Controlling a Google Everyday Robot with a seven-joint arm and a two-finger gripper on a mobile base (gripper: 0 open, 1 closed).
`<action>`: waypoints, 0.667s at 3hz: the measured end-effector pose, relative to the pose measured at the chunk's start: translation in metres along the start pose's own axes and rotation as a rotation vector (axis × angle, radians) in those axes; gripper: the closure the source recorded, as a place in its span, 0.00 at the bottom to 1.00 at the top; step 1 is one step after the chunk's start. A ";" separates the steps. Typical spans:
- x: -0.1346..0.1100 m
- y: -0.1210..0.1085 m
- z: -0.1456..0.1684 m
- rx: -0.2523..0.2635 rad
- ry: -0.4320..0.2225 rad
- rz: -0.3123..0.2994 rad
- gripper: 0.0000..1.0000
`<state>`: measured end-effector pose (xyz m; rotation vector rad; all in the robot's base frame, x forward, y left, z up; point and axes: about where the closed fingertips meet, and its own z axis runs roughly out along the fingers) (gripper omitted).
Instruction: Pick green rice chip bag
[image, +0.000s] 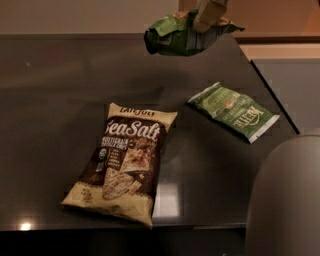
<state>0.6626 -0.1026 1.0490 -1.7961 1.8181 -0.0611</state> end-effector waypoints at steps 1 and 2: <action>0.001 0.002 -0.013 0.006 -0.044 0.002 1.00; -0.002 -0.001 -0.010 0.015 -0.050 0.002 1.00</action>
Offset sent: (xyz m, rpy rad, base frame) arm -0.0070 -0.0044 0.0087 0.0367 -0.0080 0.0129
